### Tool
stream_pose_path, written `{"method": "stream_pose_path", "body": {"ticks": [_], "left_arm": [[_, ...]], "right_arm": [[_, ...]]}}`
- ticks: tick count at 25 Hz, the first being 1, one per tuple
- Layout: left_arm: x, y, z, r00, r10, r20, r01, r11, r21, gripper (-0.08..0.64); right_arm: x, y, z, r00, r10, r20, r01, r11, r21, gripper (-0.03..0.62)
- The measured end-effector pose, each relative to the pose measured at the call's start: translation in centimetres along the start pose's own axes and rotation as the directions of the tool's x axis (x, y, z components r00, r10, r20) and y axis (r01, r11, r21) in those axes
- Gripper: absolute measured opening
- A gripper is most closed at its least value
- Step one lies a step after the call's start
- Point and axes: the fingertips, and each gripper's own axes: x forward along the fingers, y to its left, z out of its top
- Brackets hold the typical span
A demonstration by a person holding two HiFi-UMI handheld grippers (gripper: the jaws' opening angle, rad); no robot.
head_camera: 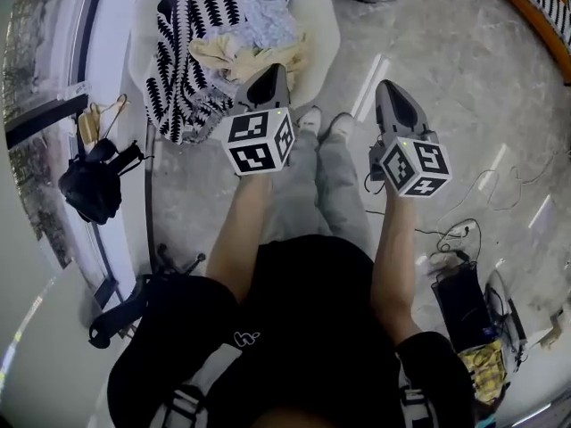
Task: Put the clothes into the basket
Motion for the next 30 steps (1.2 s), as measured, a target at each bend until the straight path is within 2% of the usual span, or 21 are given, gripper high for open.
{"method": "stream_pose_path", "body": {"ticks": [8,15,18,23,25,27,30], "left_arm": [[4.8,6.1,-6.6,0.993,0.083,-0.081,-0.089,0.994,-0.070,0.012],[8.2,12.0,-12.5,0.981,0.144,-0.133,-0.160,0.980,-0.120,0.012],[9.5,14.8,-15.0,0.973,0.176,-0.150,-0.197,0.971,-0.138,0.012],[11.0,19.3,-18.7,0.955,0.228,-0.188,-0.258,0.953,-0.157,0.012],[11.6,20.8,-20.2,0.947,0.244,-0.208,-0.282,0.943,-0.175,0.014],[12.4,21.9,-21.5,0.943,0.245,-0.226,-0.289,0.939,-0.186,0.014],[13.8,23.4,-23.2,0.940,0.232,-0.250,-0.280,0.944,-0.177,0.015]], "right_arm": [[9.3,1.4,-7.4,0.979,0.118,-0.165,-0.121,0.993,-0.005,0.012],[17.1,2.6,-12.9,0.951,0.212,-0.224,-0.215,0.977,0.008,0.014],[19.7,3.3,-16.2,0.926,0.277,-0.257,-0.278,0.960,0.031,0.014],[23.3,3.9,-22.3,0.885,0.311,-0.347,-0.315,0.948,0.046,0.017],[24.7,4.0,-24.6,0.868,0.323,-0.377,-0.320,0.945,0.072,0.055],[26.2,3.8,-26.9,0.854,0.326,-0.405,-0.309,0.945,0.108,0.174],[28.4,3.3,-29.9,0.841,0.320,-0.436,-0.288,0.947,0.140,0.205]]}}
